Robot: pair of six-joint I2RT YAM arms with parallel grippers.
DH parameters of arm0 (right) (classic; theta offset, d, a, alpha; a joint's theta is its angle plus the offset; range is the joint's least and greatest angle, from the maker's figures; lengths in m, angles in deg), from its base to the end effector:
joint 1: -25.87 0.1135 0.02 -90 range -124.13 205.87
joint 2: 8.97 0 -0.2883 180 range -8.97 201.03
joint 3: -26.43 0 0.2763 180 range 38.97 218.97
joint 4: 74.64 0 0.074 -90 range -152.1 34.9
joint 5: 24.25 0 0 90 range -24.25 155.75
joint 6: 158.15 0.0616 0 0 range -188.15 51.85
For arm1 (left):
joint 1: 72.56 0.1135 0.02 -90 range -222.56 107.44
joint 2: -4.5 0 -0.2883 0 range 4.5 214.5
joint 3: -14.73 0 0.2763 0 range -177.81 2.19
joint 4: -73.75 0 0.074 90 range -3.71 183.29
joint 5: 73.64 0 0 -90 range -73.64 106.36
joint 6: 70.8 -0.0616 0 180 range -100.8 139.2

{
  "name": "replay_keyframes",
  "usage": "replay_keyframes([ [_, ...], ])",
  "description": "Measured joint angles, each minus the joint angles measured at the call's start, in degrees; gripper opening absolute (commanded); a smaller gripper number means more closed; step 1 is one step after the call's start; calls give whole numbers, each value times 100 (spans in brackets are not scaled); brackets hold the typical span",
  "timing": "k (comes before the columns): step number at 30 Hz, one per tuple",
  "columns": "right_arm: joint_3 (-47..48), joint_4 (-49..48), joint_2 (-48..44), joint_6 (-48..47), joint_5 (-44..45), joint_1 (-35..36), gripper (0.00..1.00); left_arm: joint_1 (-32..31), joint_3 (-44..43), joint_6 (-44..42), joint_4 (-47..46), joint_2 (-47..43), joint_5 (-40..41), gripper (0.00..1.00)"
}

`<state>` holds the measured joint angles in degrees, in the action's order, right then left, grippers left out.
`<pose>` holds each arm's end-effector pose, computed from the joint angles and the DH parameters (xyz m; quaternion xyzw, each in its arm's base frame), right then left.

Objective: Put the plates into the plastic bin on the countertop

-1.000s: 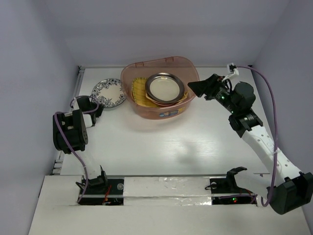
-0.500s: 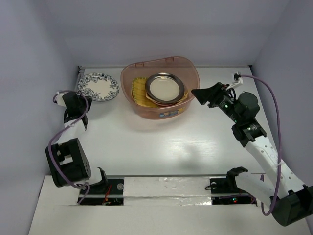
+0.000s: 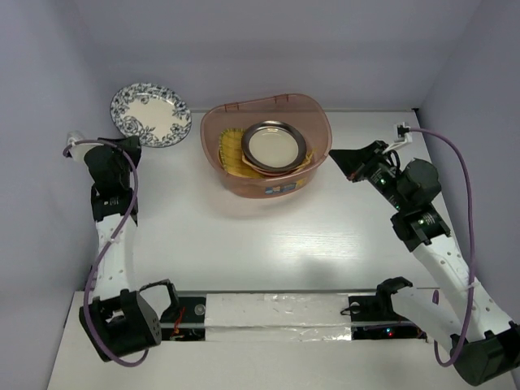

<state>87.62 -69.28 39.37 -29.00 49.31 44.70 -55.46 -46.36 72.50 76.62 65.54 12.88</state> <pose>0.2118 0.0906 0.4077 0.0093 0.6614 0.4431 0.6051 0.2802 0.0823 0.3593 -0.4002 0.6036 -0.2350 0.6482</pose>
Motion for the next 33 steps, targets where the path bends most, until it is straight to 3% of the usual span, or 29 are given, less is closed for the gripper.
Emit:
replay_keyframes([
  [9, -114, 166, -55, 2, 28, 0, 9, -1674, -520, 9, -442, -87, -140, 0],
  [18, -118, 516, -468, -133, 214, 0, 16, -3348, -1178, -170, -579, 1628, -212, 0],
  [25, -118, 721, -562, -234, 236, 0, 17, -3818, -2057, -640, -243, 2944, -162, 0],
  [33, -118, 815, -562, -280, 254, 0, 17, -3840, -2280, -866, -221, 3563, -63, 0],
])
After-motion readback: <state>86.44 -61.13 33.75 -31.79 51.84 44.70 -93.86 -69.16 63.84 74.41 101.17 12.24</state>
